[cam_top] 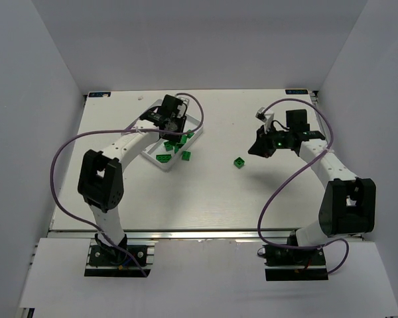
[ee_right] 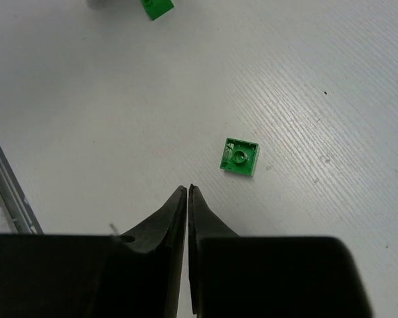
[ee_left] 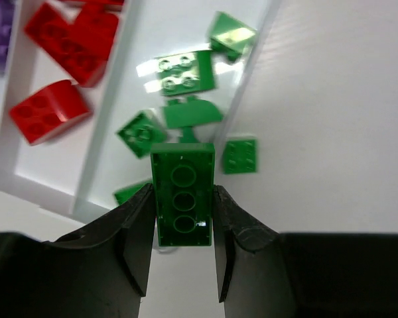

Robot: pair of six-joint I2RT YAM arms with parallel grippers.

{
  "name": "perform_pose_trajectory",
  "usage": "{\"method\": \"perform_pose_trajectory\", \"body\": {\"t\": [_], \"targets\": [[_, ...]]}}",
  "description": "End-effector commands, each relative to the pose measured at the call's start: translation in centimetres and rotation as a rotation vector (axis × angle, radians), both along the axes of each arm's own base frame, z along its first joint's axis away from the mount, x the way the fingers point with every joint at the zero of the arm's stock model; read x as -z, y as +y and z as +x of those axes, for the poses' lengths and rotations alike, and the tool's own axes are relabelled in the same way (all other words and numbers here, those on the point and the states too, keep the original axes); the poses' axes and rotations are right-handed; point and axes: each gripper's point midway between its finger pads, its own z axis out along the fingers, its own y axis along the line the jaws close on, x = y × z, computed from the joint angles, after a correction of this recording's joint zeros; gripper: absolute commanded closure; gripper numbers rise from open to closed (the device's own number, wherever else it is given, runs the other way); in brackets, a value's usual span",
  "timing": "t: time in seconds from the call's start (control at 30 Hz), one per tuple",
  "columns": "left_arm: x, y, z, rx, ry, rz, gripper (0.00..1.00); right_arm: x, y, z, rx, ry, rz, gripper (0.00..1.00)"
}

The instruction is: Sort the legos into containers by color

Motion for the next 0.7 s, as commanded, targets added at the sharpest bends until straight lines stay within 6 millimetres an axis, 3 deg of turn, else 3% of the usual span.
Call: {"method": "perform_pose_trajectory", "body": {"t": [0.0,0.13,0.23,0.3,0.33,0.37,0.53,0.63,0.67], "targets": [[1.4,3.1,1.4,-0.046,0.029,0.095,0.77,0.0,0.3,0.3,-0.009,-0.013,-0.026,0.89],[2.9,3.8,2.7,-0.065,0.049,0.127,0.73,0.8,0.5,0.4,-0.012,0.008,-0.053,0.74],[3.6,3.9,3.3,-0.081,0.047,0.140,0.56,1.5,0.5,0.3,-0.020,0.010,-0.087,0.62],[3.8,4.0,3.4,-0.095,0.045,0.144,0.30,1.9,0.5,0.4,-0.025,0.003,-0.119,0.56],[3.8,4.1,3.5,-0.104,0.042,0.148,0.23,2.2,0.5,0.4,-0.027,0.010,-0.131,0.54],[3.7,4.2,3.6,-0.109,0.040,0.147,0.04,2.5,0.5,0.6,-0.024,0.005,-0.157,0.53],[1.8,4.3,3.8,-0.138,0.004,0.120,0.02,4.9,0.1,1.5,0.005,0.007,-0.308,0.46],[-0.6,4.2,3.6,-0.153,-0.036,0.082,0.02,5.8,0.1,2.0,0.025,-0.009,-0.394,0.23],[-1.4,4.5,3.4,-0.163,-0.048,0.082,0.02,5.8,0.3,2.6,0.039,-0.040,-0.412,0.11]]}}
